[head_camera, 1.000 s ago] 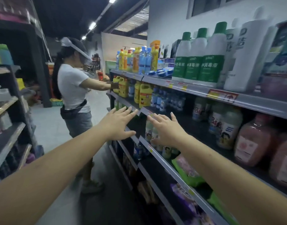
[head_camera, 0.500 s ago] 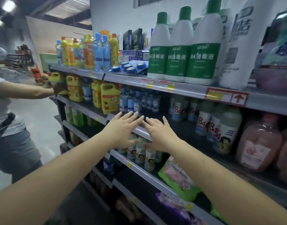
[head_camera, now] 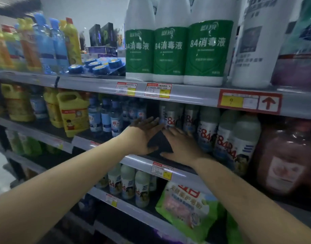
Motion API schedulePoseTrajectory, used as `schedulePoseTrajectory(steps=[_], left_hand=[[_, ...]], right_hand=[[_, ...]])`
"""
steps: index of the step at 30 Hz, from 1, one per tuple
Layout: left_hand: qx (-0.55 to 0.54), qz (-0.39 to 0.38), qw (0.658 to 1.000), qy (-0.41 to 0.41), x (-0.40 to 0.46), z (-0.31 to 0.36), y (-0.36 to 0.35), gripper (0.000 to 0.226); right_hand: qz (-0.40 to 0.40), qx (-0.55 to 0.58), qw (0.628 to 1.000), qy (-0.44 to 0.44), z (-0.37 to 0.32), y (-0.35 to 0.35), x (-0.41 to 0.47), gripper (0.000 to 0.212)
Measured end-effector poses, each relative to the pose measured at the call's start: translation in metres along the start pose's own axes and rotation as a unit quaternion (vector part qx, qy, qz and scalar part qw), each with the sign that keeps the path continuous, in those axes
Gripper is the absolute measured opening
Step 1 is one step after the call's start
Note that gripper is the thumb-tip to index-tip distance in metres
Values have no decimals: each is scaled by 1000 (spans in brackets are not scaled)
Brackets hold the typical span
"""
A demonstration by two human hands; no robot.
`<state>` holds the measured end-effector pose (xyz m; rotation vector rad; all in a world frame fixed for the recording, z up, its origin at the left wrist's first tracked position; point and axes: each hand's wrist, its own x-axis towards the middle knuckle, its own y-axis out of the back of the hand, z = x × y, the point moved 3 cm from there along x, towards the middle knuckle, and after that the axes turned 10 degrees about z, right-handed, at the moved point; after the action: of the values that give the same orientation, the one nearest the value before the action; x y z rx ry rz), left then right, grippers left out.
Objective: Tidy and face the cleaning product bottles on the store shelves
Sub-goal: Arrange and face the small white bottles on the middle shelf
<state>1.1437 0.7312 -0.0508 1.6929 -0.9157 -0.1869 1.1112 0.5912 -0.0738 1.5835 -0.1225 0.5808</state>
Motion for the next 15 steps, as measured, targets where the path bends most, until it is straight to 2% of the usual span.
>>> schedulePoseTrajectory(steps=[2, 8, 15], left_hand=[[0, -22, 1000, -13, 17, 0, -15, 78], [-30, 41, 998, -47, 53, -19, -59, 74], [-40, 41, 994, -92, 77, -32, -90, 75]], right_hand=[[8, -9, 1000, -21, 11, -9, 3, 83], [-30, -43, 995, -82, 32, -30, 13, 83], [-51, -91, 985, -135, 36, -44, 26, 83]])
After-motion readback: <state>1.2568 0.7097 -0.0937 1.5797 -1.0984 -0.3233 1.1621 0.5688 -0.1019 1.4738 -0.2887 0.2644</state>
